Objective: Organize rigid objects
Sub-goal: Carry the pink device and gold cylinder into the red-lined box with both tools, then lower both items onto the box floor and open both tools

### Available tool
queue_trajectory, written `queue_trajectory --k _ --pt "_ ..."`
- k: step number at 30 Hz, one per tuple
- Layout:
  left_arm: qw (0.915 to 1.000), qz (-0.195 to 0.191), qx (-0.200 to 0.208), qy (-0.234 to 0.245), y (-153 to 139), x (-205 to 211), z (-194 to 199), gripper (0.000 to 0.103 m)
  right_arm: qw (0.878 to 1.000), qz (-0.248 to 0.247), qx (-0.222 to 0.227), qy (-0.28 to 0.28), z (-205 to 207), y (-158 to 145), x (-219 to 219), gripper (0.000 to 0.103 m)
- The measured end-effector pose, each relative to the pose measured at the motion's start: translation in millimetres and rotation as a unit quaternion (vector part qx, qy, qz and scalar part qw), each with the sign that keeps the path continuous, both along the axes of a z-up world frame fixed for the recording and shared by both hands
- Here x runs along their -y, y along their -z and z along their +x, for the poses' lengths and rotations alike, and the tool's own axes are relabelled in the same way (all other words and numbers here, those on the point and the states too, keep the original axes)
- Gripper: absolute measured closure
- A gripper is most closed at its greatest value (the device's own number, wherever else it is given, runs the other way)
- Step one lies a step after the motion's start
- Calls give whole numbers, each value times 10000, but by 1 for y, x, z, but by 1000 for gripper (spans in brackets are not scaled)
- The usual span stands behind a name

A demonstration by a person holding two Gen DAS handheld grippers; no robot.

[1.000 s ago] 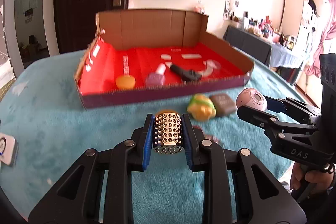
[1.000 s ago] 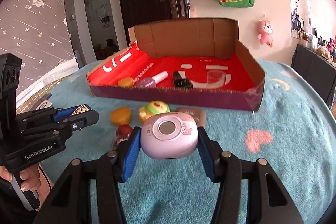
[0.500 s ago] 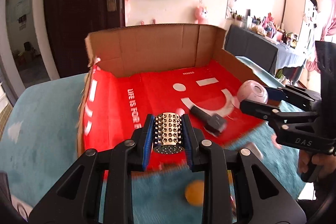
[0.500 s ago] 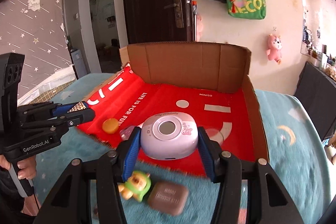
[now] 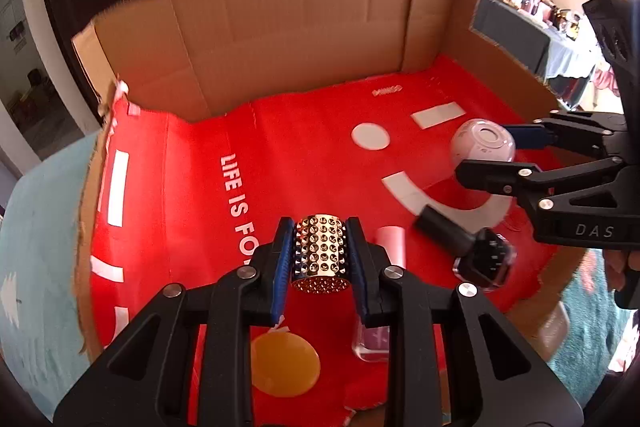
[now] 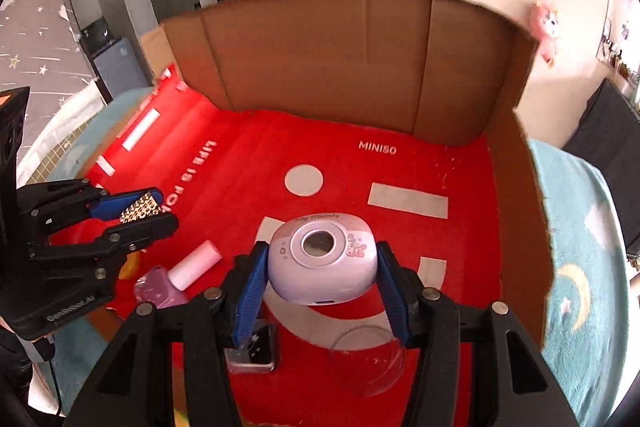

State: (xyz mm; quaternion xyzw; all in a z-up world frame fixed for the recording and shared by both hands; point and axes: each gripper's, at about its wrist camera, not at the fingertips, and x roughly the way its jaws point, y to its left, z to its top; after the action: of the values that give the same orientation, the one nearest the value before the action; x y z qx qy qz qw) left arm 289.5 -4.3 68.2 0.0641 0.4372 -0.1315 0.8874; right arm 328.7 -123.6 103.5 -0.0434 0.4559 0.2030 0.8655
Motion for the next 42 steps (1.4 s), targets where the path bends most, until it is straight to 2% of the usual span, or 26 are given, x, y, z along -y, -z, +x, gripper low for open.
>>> queue_trajectory --k 12,35,42 --pt "9992 8 -395 83 18 -3 9 79 9970 -443 -625 -86 20 28 -5 47" --pt "9988 -55 -458 156 16 -5 13 78 9961 -529 -700 -136 26 30 -11 47" --pt "9987 -178 -481 69 14 -8 15 78 9961 -538 -695 -120 26 30 -10 47"
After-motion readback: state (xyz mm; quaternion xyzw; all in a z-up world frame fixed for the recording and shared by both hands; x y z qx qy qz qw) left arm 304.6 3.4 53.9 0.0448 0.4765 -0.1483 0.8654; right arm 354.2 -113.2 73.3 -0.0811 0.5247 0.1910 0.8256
